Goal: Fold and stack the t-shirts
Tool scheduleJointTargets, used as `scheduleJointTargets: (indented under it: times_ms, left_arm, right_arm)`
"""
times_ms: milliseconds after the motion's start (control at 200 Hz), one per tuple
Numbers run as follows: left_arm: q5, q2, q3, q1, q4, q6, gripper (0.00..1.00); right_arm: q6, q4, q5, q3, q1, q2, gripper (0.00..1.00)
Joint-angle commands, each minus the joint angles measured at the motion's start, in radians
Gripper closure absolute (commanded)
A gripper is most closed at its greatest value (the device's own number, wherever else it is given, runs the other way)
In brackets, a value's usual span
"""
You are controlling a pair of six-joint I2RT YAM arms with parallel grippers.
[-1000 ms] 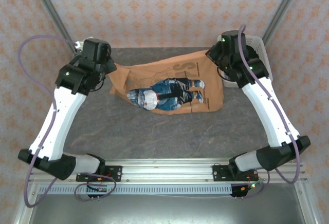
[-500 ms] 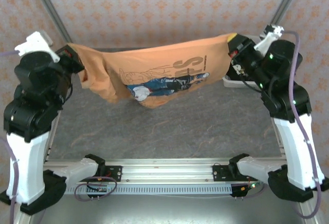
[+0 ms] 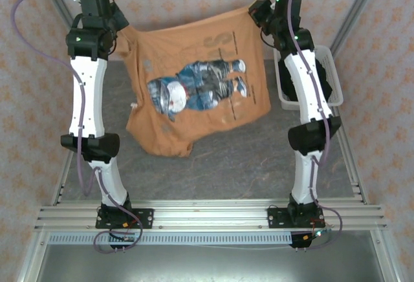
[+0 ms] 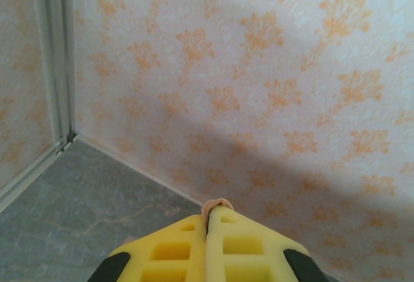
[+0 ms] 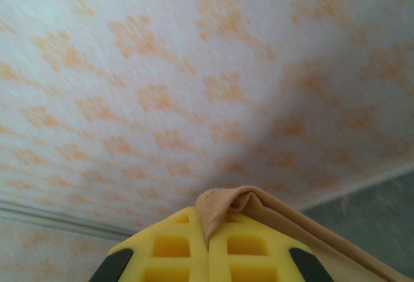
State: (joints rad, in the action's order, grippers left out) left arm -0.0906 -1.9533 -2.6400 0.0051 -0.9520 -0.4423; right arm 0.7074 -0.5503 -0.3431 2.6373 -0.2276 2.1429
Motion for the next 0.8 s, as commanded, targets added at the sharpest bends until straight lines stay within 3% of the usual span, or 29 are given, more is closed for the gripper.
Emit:
scheduleJointTargets:
  times_ms: [0, 130, 250, 320, 410, 480, 595, 676, 791]
  left_arm:
    - [0.076, 0.109, -0.105, 0.013, 0.156, 0.047, 1.00]
    - [0.143, 0.176, -0.105, 0.012, 0.239, 0.071, 1.00]
    - [0.219, 0.217, -0.085, -0.022, 0.133, 0.110, 1.00]
    - [0.165, 0.269, 0.004, -0.094, 0.025, 0.169, 1.00]
    - [0.064, 0.379, 0.281, -0.200, -0.034, 0.172, 1.00]
    - [0.053, 0.482, 0.572, -0.250, -0.051, 0.081, 1.00]
    - [0.075, 0.614, 1.028, -0.332, -0.052, -0.028, 1.00]
    - [0.151, 0.660, 1.277, -0.381, 0.018, -0.085, 1.00]
    - [0.274, 0.684, 1.514, -0.405, 0.149, -0.206, 0.61]
  right_arm:
    - [0.044, 0.049, -0.009, 0.202, 0.040, -0.015, 1.00]
    - [0.039, 0.040, 0.027, 0.171, 0.082, -0.069, 1.00]
    - [0.001, -0.081, 0.023, 0.143, 0.106, -0.100, 1.00]
    - [-0.038, -0.206, 0.037, 0.114, 0.107, -0.115, 1.00]
    - [-0.071, -0.389, 0.106, -0.004, 0.102, -0.166, 1.00]
    - [-0.074, -0.422, 0.162, -0.281, 0.099, -0.273, 1.00]
    - [-0.016, -0.198, 0.200, -0.937, 0.095, -0.530, 1.00]
    - [0.018, -0.200, 0.263, -1.210, 0.085, -0.610, 1.00]
    - [0.019, -0.158, 0.260, -1.478, 0.084, -0.647, 1.00]
